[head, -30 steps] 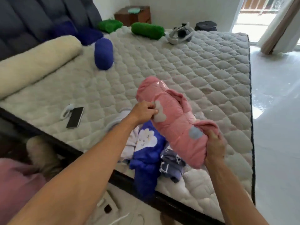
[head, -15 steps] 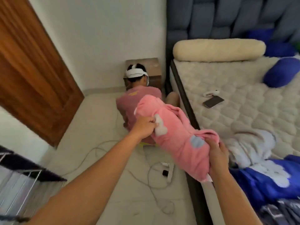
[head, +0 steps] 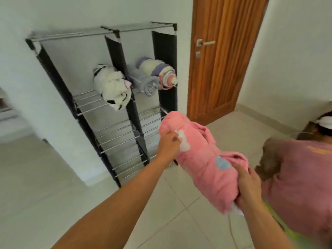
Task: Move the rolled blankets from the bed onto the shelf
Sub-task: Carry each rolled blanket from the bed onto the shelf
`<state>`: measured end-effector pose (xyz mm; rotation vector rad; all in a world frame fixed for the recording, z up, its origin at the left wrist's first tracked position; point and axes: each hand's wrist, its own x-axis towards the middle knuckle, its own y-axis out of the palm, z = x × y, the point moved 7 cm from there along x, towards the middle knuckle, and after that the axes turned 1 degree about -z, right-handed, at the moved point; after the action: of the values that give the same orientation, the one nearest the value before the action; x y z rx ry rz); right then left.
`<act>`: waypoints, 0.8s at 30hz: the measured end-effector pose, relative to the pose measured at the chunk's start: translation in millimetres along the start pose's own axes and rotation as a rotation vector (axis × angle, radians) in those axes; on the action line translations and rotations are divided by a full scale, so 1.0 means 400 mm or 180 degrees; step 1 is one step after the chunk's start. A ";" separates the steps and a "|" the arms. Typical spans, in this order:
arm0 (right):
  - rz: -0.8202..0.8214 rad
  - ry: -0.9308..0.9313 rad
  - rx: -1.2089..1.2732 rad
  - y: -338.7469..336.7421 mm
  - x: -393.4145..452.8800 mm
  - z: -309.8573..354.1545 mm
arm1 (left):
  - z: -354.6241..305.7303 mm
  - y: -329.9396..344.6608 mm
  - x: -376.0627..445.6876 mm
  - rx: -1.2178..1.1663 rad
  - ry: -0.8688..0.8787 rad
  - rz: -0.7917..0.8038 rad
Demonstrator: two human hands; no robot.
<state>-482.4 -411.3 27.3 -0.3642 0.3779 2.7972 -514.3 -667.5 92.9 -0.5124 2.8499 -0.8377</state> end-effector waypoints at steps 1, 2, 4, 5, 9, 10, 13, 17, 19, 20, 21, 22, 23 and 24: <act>0.0180 0.0031 -0.0034 0.062 0.010 -0.006 | 0.019 -0.051 0.017 -0.0030 -0.0058 -0.0238; 0.0370 0.0052 -0.0079 0.123 0.016 -0.011 | 0.037 -0.100 0.032 -0.0045 -0.0114 -0.0468; 0.0704 0.0133 -0.0089 0.234 0.025 -0.024 | 0.068 -0.184 0.061 -0.0090 -0.0225 -0.0879; 0.0855 0.0181 -0.0103 0.285 0.028 -0.027 | 0.084 -0.220 0.077 -0.0110 -0.0270 -0.1076; 0.1504 0.0366 -0.0116 0.482 0.049 -0.032 | 0.126 -0.361 0.128 -0.0073 -0.0300 -0.1768; 0.1633 0.0374 -0.0088 0.528 0.052 -0.031 | 0.129 -0.398 0.139 -0.0087 -0.0298 -0.1897; 0.2041 0.0259 -0.0146 0.670 0.049 -0.021 | 0.126 -0.520 0.178 -0.0148 -0.0243 -0.2237; 0.2363 0.0256 -0.0288 0.855 0.047 -0.038 | 0.147 -0.678 0.261 -0.0042 -0.0318 -0.2452; 0.2477 0.0259 -0.0300 0.942 0.046 -0.048 | 0.163 -0.743 0.315 -0.0015 -0.0384 -0.2487; 0.2503 0.0274 -0.0301 0.982 0.046 -0.055 | 0.167 -0.773 0.343 0.0046 -0.0396 -0.2494; 0.2513 0.0297 -0.0284 1.021 0.043 -0.063 | 0.173 -0.801 0.376 0.0144 -0.0403 -0.2485; 0.2506 0.0349 -0.0247 1.057 0.043 -0.076 | 0.179 -0.827 0.409 0.0248 -0.0401 -0.2460; 0.2507 0.0399 -0.0208 1.092 0.042 -0.087 | 0.181 -0.851 0.442 0.0334 -0.0401 -0.2418; 0.2500 0.0465 -0.0175 1.127 0.040 -0.098 | 0.179 -0.875 0.474 0.0417 -0.0389 -0.2363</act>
<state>-633.2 -834.3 84.6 -0.5246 0.5789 3.5596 -576.6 -1046.7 218.7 -1.5819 2.4501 -1.0220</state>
